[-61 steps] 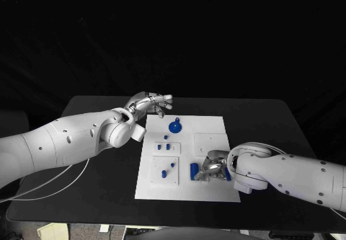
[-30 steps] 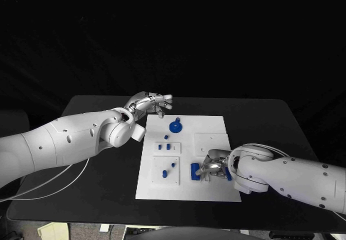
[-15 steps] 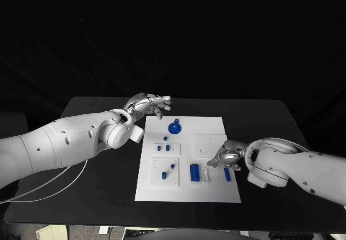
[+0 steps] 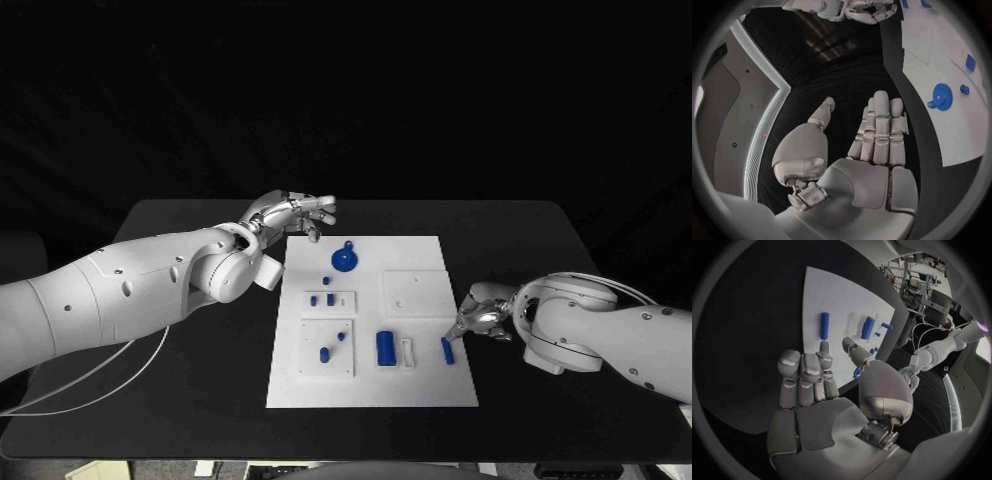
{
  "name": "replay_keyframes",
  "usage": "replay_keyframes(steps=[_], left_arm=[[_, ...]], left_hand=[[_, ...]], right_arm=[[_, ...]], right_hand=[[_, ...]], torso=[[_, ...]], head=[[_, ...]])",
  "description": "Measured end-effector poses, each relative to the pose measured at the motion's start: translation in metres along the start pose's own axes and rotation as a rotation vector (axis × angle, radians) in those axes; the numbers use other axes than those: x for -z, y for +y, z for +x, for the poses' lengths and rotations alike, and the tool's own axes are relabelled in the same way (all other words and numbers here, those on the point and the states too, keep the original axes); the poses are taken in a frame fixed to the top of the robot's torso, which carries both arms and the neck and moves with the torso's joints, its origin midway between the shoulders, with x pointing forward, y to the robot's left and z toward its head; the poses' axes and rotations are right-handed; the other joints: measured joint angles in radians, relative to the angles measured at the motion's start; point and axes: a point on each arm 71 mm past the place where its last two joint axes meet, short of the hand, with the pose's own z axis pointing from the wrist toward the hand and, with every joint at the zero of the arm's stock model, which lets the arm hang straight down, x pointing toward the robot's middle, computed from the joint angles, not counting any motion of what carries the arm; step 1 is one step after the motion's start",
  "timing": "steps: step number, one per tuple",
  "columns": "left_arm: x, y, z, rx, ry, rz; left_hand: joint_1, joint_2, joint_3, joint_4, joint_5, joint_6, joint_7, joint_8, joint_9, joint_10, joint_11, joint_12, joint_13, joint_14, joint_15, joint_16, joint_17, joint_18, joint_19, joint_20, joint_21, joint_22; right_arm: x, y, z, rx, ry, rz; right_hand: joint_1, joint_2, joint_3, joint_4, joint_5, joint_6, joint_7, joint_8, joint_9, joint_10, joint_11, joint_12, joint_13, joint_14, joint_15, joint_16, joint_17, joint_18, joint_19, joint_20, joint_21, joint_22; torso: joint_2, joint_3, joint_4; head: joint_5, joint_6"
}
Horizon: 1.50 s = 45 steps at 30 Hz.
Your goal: Assemble the parts on the task board
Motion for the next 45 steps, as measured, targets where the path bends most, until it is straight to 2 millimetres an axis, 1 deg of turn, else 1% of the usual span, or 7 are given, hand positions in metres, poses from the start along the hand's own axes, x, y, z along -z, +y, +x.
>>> replay_keyframes(steps=[10,19,24,32,36,40,45], left_arm=[[0.001,0.0,-0.001,0.0,-0.001,-0.001],[0.001,0.001,-0.001,0.0,0.0,-0.002],[0.001,0.001,-0.001,0.0,0.001,-0.002],[0.001,0.001,-0.002,0.0,0.001,-0.003],[0.001,0.001,-0.001,0.001,0.002,-0.003],[0.001,0.001,-0.001,0.001,0.003,-0.003],[0.001,0.001,-0.001,0.001,0.003,-0.004]], left_hand=[[0.0,0.0,0.0,0.0,0.0,0.0,0.0,0.0,0.0,0.0,0.0,0.0,0.0,0.0,0.0,0.0,0.001,0.0,0.0,0.0,0.0,0.0],[0.0,0.0,0.0,0.0,0.0,0.0,0.0,0.0,0.0,0.0,0.0,0.0,0.0,0.0,0.0,0.0,0.001,0.0,0.0,0.0,-0.004,0.001],[-0.004,0.004,0.0,0.0,0.0,0.0,0.0,0.0,0.0,0.0,0.0,0.0,0.0,0.0,0.0,0.0,0.001,0.0,0.0,0.0,-0.004,0.001],[-0.004,0.004,0.0,0.0,0.0,0.0,0.0,0.0,0.0,0.0,0.0,0.0,0.0,0.0,0.0,0.0,0.002,0.0,0.0,0.001,-0.004,0.001],[-0.004,0.004,0.0,0.0,0.0,0.0,0.0,0.0,0.0,0.0,0.0,0.0,0.0,0.0,0.0,0.0,0.002,0.0,-0.002,0.002,-0.004,0.001],[-0.004,0.004,0.0,0.0,0.0,0.0,0.0,0.0,0.0,0.0,0.0,0.0,0.0,0.0,0.0,0.0,0.002,0.0,-0.002,0.002,-0.004,0.002],[-0.004,0.004,0.0,0.0,0.0,0.0,0.0,0.0,0.0,0.0,0.0,0.0,0.0,0.0,0.0,0.0,0.002,0.0,-0.002,0.002,-0.004,0.002]], right_arm=[[-0.009,-0.003,0.026,0.053,0.03,0.036],[-0.015,0.001,0.031,0.075,0.023,0.039],[-0.019,0.01,0.037,0.098,0.017,0.023],[-0.023,0.023,0.041,0.196,-0.029,0.001],[-0.023,0.028,0.043,0.236,-0.046,-0.006],[-0.024,0.031,0.044,0.258,-0.057,-0.008],[-0.024,0.033,0.044,0.274,-0.065,-0.01]], right_hand=[[-0.019,0.019,-0.016,0.026,0.0,0.018,-0.006,0.0,0.0,0.009,-0.002,0.0,-0.003,0.0,0.0,0.004,0.003,0.0,-0.004,0.007,0.0,0.005],[-0.045,0.013,-0.023,0.051,0.0,0.027,-0.007,0.011,0.006,0.013,-0.006,-0.001,-0.003,0.002,0.002,0.004,0.004,0.0,-0.004,0.007,0.0,0.007],[-0.05,0.018,-0.022,0.058,0.0,0.033,-0.008,0.01,0.182,0.013,-0.006,-0.001,-0.004,-0.002,-0.002,0.004,0.005,0.0,-0.004,0.007,0.0,0.007],[-0.041,0.037,0.009,0.06,0.0,0.042,-0.01,0.017,0.222,0.02,-0.002,-0.001,-0.004,-0.002,-0.002,0.008,0.005,0.0,-0.007,0.011,0.0,0.01],[0.007,0.032,0.052,0.043,0.0,0.042,-0.01,0.018,0.247,0.018,-0.004,-0.001,-0.004,-0.002,-0.002,0.008,0.005,0.0,-0.008,0.011,0.0,0.012],[0.041,0.026,0.086,0.016,0.0,0.042,-0.01,0.04,0.247,0.018,-0.004,-0.001,-0.004,-0.002,-0.002,0.008,0.004,0.0,-0.007,0.014,0.0,0.014],[0.064,0.021,0.107,-0.005,-0.003,0.042,-0.01,0.04,0.247,0.018,-0.004,-0.001,-0.004,-0.002,-0.002,0.008,0.004,0.0,-0.004,0.018,0.0,0.015]], torso=[[0.001,-0.0003,0.0017],[0.001,-0.002,0.003],[0.001,-0.0023,0.0031],[0.001,-0.0022,0.0031],[0.001,-0.0021,0.0031],[0.001,-0.0022,0.0031],[0.0,-0.0027,0.0031]], head=[[-0.004,0.0],[-0.003,-0.003],[-0.002,-0.006],[0.0,-0.008],[-0.001,-0.01],[-0.002,-0.012],[-0.003,-0.012]])
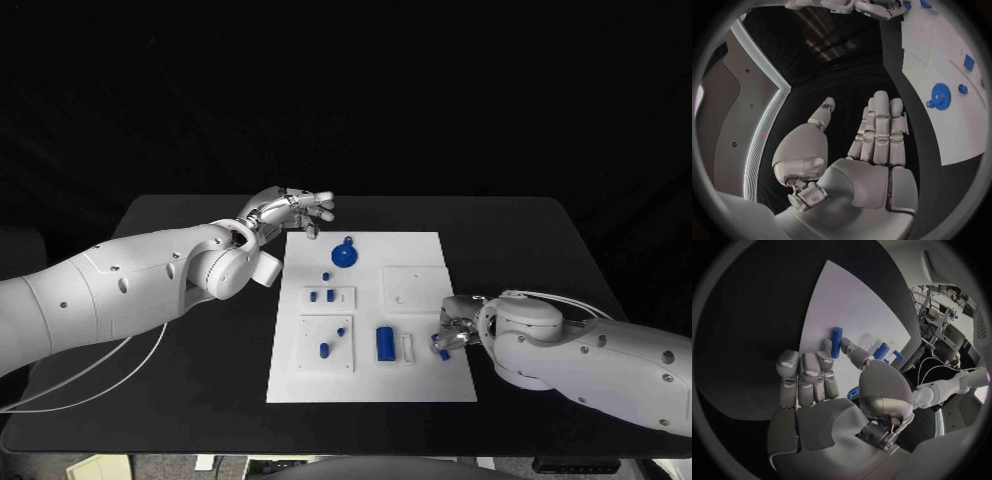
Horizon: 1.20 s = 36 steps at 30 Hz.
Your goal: Assemble the parts on the task board
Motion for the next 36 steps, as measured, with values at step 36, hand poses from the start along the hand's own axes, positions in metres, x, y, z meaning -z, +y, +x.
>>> replay_keyframes(steps=[36], left_arm=[[0.0,0.0,0.0,0.001,0.004,-0.004]], left_hand=[[-0.004,0.004,0.002,-0.002,0.0,0.0,0.0,0.0,0.001,0.0,0.0,0.0,0.0,0.0,0.0,0.0,0.002,0.0,0.005,-0.002,0.0,0.003]], right_arm=[[0.01,0.011,0.003,-0.436,0.094,-0.029]], right_hand=[[-0.065,0.008,0.015,0.048,0.049,-0.006,0.004,-0.058,-0.273,0.0,0.001,0.001,-0.001,0.002,0.001,0.001,-0.004,0.01,0.011,0.007,0.0,0.005]], torso=[[0.0,0.0007,-0.0003]], head=[[0.006,-0.002]])
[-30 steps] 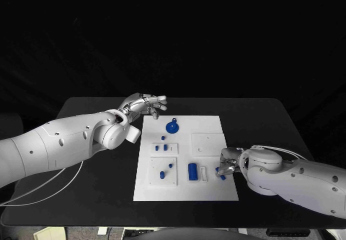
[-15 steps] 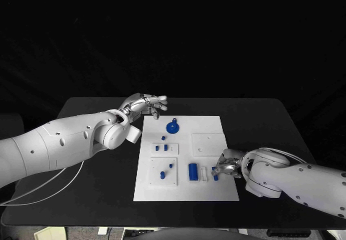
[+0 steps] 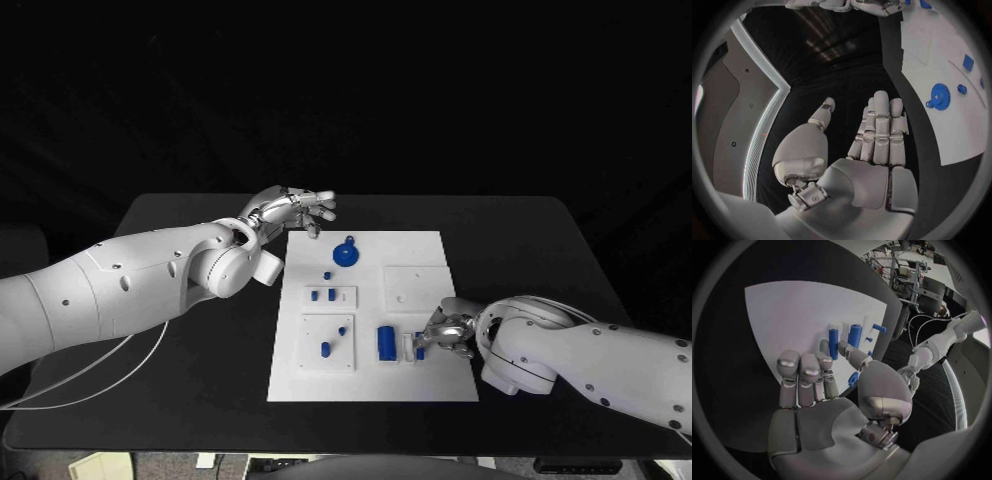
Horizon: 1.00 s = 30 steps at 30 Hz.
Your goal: Assemble the parts on the task board
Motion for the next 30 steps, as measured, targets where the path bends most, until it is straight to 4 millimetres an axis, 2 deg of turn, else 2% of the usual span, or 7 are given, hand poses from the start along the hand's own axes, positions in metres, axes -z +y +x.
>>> replay_keyframes(steps=[4,17,30], left_arm=[[0.0,0.0,0.0,0.0,0.001,0.0],[0.0,0.0,0.0,0.001,0.003,-0.002],[0.0,0.0,0.0,0.001,0.004,-0.003]], left_hand=[[0.0,0.0,0.0,0.0,0.0,0.0,0.0,0.0,0.0,0.0,0.0,0.0,0.0,0.0,0.0,0.0,0.001,0.0,0.0,0.0,0.0,0.0],[0.0,0.0,-0.003,-0.003,0.0,0.0,0.0,0.0,0.0,0.0,0.0,0.0,0.0,0.0,0.0,0.0,0.001,0.0,0.0,0.0,0.0,0.001],[0.0,0.0,-0.003,-0.003,0.0,0.0,0.0,0.0,0.0,-0.001,-0.001,0.0,0.0,0.0,0.0,0.0,0.002,0.0,0.0,0.0,0.0,0.001]], right_arm=[[-0.002,0.0,0.0,-0.005,0.008,0.007],[-0.004,0.011,0.006,-0.009,0.029,-0.013],[-0.007,0.01,0.004,-0.009,0.029,-0.007]], right_hand=[[-0.014,-0.007,-0.011,0.005,-0.007,0.0,0.0,0.0,-0.001,0.0,0.0,0.0,0.0,0.0,0.0,0.0,0.0,0.0,0.0,0.0,0.0,0.001],[-0.014,-0.007,-0.016,0.005,-0.007,0.001,-0.001,0.0,-0.001,0.0,0.0,0.0,0.001,0.0,0.0,0.0,0.0,0.001,0.0,0.0,0.0,0.001],[-0.014,-0.007,-0.019,0.003,-0.007,0.003,-0.003,0.002,-0.004,0.0,0.0,0.0,0.001,0.002,0.002,0.0,0.0,0.001,0.004,-0.004,0.0,0.002]], torso=[[0.0,0.0001,0.0002],[0.0,0.0001,0.0002],[0.0,0.0002,0.0002]], head=[[0.0,0.0],[0.002,0.0],[0.004,0.001]])
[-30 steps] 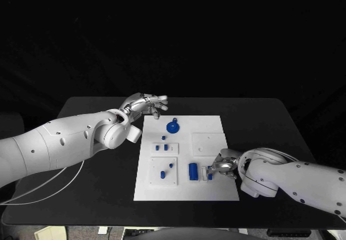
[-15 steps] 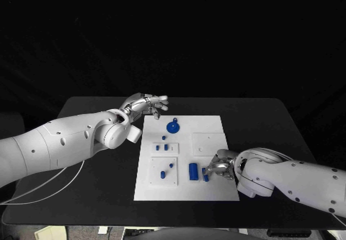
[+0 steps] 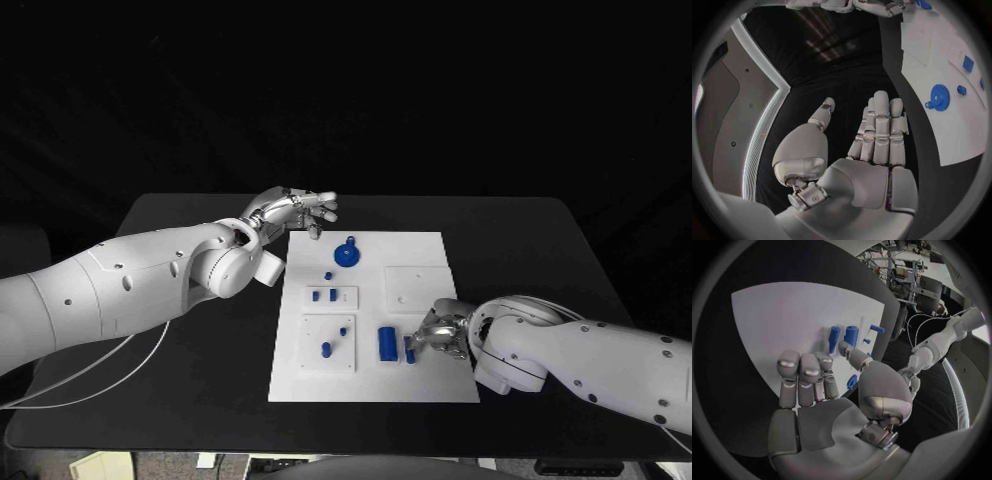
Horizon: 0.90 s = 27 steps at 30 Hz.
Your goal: Assemble the parts on the task board
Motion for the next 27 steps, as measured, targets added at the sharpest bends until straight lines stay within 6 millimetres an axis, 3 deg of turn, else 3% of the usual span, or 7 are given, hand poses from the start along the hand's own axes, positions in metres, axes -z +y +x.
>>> replay_keyframes(steps=[6,10,14,17,22,27], left_arm=[[0.0,0.0,0.0,0.0,0.0,-0.001],[0.0,0.0,0.0,0.0,0.0,-0.002],[0.0,0.0,-0.001,0.0,0.0,-0.003],[0.0,0.0,-0.001,0.0,0.0,-0.003],[0.0,0.0,-0.001,0.0,0.001,-0.004],[0.001,0.0,-0.001,0.001,0.002,-0.005]], left_hand=[[0.0,0.0,0.0,0.0,0.0,0.0,0.0,0.0,0.0,0.0,0.0,0.0,0.0,0.0,0.0,0.0,0.0,0.0,0.0,0.0,0.0,0.0],[0.0,0.0,0.0,0.0,0.0,0.0,0.0,0.0,0.0,0.0,0.0,0.0,0.0,0.0,0.0,0.0,0.0,0.0,-0.002,0.002,0.0,0.001],[0.0,0.0,0.0,0.0,0.0,0.0,0.0,0.0,0.0,0.0,0.0,0.0,0.0,0.0,0.0,0.0,0.0,0.0,-0.002,0.002,0.0,0.001],[0.0,0.0,0.0,0.0,0.0,0.0,0.0,0.0,0.0,0.0,0.0,0.0,0.0,0.0,0.0,0.0,0.0,0.0,-0.002,0.002,0.0,0.001],[0.0,0.0,0.0,0.0,0.0,0.0,0.0,0.0,0.0,0.0,0.0,0.0,0.0,0.0,0.0,0.0,0.001,0.0,-0.002,0.002,0.0,0.001],[0.0,0.0,0.0,0.0,0.0,0.0,0.0,0.0,0.0,0.0,0.0,0.0,0.0,0.0,0.0,0.0,0.001,0.0,-0.002,0.002,0.0,0.001]], right_arm=[[0.0,-0.004,-0.002,0.015,-0.005,0.003],[0.003,-0.007,-0.002,0.025,0.001,-0.006],[0.006,-0.005,0.0,0.036,0.019,-0.026],[0.006,-0.004,0.002,0.047,0.035,-0.039],[0.007,-0.004,0.005,0.066,0.055,-0.048],[0.006,-0.005,0.008,0.085,0.07,-0.05]], right_hand=[[-0.002,-0.002,-0.004,-0.004,0.0,0.0,0.0,0.0,0.001,0.0,0.0,0.0,0.001,0.0,0.0,0.0,0.0,0.0,0.0,0.0,-0.002,0.0],[-0.019,-0.019,-0.028,-0.005,0.013,0.0,0.0,0.0,0.001,0.0,0.0,0.0,0.002,0.0,0.0,0.0,0.0,0.0,0.0,0.0,-0.004,0.003],[-0.051,-0.062,-0.08,-0.004,0.026,0.0,0.0,0.0,0.002,0.0,0.0,0.0,0.004,0.0,0.0,0.0,0.001,0.0,0.0,0.0,-0.004,0.004],[-0.07,-0.081,-0.132,-0.012,0.035,0.0,-0.001,0.0,0.004,-0.005,-0.005,0.0,0.006,-0.004,-0.003,0.0,0.003,0.0,-0.004,-0.004,-0.009,0.006],[-0.071,-0.082,-0.17,-0.034,0.018,0.001,-0.001,0.0,0.006,-0.005,-0.005,0.0,0.007,-0.007,-0.004,0.0,0.003,0.0,-0.008,-0.014,-0.015,0.007],[-0.034,-0.066,-0.17,-0.051,-0.035,0.002,-0.002,0.0,0.007,-0.005,-0.005,0.0,0.007,-0.007,-0.004,0.0,0.003,-0.002,-0.006,-0.016,-0.015,0.008]], torso=[[0.0,-0.0001,0.0],[0.0,0.0003,0.0],[0.0,0.0008,-0.0005],[0.0,0.0011,-0.0011],[0.0,0.0012,-0.0014],[0.0,0.0009,-0.0014]], head=[[0.0,0.0],[0.001,0.0],[0.003,0.0],[0.004,0.001],[0.003,0.002],[0.001,0.001]])
